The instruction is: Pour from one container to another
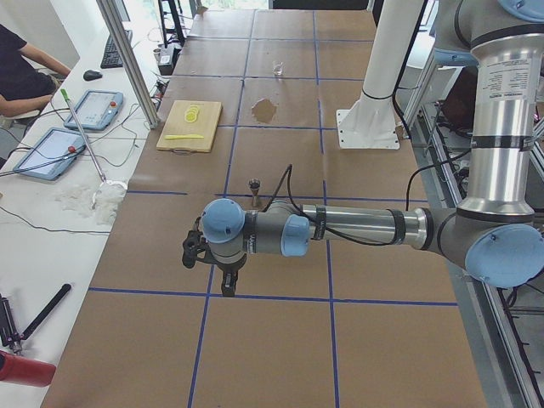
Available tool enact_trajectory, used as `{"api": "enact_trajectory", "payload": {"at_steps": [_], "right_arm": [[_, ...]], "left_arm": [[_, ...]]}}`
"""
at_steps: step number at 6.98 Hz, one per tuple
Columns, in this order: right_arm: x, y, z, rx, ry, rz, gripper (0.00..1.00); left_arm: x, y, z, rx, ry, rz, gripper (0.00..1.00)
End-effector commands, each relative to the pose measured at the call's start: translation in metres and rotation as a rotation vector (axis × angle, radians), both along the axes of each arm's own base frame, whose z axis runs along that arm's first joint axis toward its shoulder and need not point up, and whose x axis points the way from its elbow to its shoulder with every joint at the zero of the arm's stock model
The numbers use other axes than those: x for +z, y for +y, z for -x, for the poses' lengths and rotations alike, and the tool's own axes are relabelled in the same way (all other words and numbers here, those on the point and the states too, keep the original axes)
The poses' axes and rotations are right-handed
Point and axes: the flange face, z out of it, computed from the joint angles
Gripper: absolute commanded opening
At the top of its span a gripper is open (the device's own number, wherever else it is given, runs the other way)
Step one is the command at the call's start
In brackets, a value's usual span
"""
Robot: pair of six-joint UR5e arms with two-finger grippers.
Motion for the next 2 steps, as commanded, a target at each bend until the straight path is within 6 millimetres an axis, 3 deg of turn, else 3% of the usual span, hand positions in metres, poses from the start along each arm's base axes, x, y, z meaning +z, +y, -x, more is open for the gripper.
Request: {"api": "enact_trajectory", "payload": {"at_steps": [1,2], "right_arm": [[0.0000,0.0000,0.0000,-0.001,0.000,-0.001,1.00],[-0.0007,-0.0007,-0.0001,-0.001,0.000,-0.003,1.00]], "left_arm": [[-0.0012,-0.0036,-0.0008,0.003,0.000,-0.004,1.00],[-0.0022,-0.0037,-0.0008,0.003,0.000,-0.007,1.00]]}}
